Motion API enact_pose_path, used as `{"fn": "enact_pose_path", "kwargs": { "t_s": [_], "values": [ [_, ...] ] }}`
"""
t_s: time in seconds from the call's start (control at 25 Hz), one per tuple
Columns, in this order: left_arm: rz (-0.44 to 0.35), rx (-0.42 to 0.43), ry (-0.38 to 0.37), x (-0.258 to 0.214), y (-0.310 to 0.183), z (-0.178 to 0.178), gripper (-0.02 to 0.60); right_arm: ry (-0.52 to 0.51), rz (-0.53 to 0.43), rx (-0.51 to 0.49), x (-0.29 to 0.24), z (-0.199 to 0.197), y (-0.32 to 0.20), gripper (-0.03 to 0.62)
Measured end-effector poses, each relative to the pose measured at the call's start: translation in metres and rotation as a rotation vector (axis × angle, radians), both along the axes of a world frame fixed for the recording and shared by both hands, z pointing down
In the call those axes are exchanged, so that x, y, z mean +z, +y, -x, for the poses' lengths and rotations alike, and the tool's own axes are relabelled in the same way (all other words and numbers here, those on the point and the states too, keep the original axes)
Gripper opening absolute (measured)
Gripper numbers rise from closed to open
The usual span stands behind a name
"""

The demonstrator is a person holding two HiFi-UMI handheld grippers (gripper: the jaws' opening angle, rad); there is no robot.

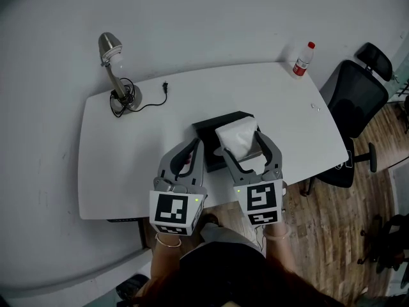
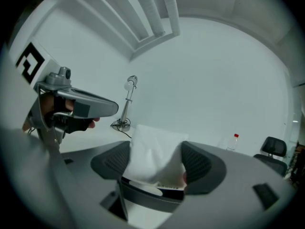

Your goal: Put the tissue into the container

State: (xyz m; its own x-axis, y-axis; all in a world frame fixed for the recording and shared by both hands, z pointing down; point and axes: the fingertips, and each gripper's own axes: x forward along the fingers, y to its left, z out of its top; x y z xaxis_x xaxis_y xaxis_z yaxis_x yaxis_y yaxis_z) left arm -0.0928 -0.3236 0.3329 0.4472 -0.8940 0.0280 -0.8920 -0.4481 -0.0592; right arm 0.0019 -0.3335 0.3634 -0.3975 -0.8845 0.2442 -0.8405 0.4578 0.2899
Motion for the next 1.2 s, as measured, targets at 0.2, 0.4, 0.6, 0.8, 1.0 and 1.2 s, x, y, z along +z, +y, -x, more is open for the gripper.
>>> {"fn": "enact_pose_path", "kwargs": {
  "t_s": [0.2,0.4,0.6,0.8,1.0,1.2],
  "values": [
    [0.019,-0.006,0.008,0.005,-0.013,0.003,0.028,0.002,0.030,0.002,0.010,0.000,-0.011,0.357],
    [0.044,-0.009,0.014,0.014,-0.022,0.003,0.028,0.006,0.067,0.003,0.023,-0.001,-0.019,0.356],
    [0.054,-0.002,0.004,0.021,-0.029,0.002,0.028,0.012,0.100,0.003,0.035,0.000,-0.026,0.356],
    [0.069,0.005,-0.003,0.027,-0.035,0.000,0.028,0.015,0.139,0.007,0.047,-0.001,-0.032,0.356],
    [0.084,0.011,-0.005,0.032,-0.041,-0.003,0.028,0.024,0.181,0.009,0.059,-0.001,-0.038,0.356],
    [0.093,0.013,-0.001,0.036,-0.047,-0.003,0.028,0.027,0.223,0.008,0.070,-0.001,-0.041,0.356]
  ]
}}
